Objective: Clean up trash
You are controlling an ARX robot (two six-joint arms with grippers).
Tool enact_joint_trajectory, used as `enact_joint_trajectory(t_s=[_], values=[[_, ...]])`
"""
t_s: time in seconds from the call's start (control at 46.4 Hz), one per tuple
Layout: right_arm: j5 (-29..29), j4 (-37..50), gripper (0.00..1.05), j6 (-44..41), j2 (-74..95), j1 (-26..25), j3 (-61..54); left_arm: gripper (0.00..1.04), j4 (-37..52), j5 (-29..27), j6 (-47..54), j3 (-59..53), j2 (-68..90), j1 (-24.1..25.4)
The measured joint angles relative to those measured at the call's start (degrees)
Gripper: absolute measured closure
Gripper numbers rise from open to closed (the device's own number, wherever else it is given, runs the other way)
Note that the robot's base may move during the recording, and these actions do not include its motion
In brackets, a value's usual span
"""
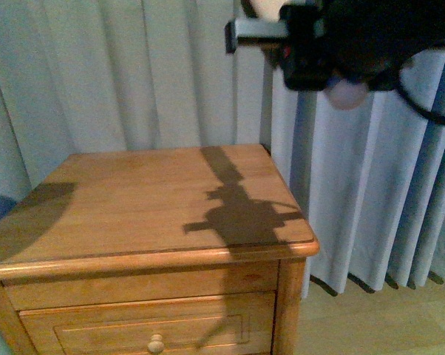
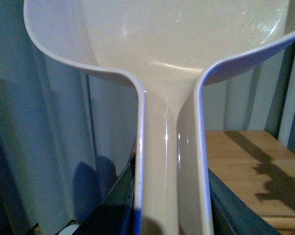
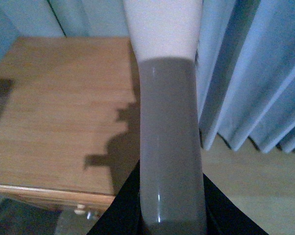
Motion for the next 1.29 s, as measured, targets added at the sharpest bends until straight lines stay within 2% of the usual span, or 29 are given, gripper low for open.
enact_joint_trajectory(t_s=[0.237, 0.431, 0.647, 1.293], values=[[5.22, 9.22, 0.85, -7.1, -24.22, 0.22, -20.0, 0.78, 0.0, 0.02, 0.0, 0.0, 0.0, 0.0], [8.37, 11.98, 0.85, -11.52, -36.63, 0.52, -26.45, 0.78, 0.0, 0.0, 0.0, 0.0, 0.0, 0.0], [10.91, 12.79, 0.85, -13.49, -43.6, 0.42, -29.73, 0.78, 0.0, 0.0, 0.0, 0.0, 0.0, 0.0], [11.89, 12.76, 0.85, -13.51, -44.54, -0.17, -30.34, 0.78, -0.02, 0.83, 0.02, 0.0, 0.02, -0.17]])
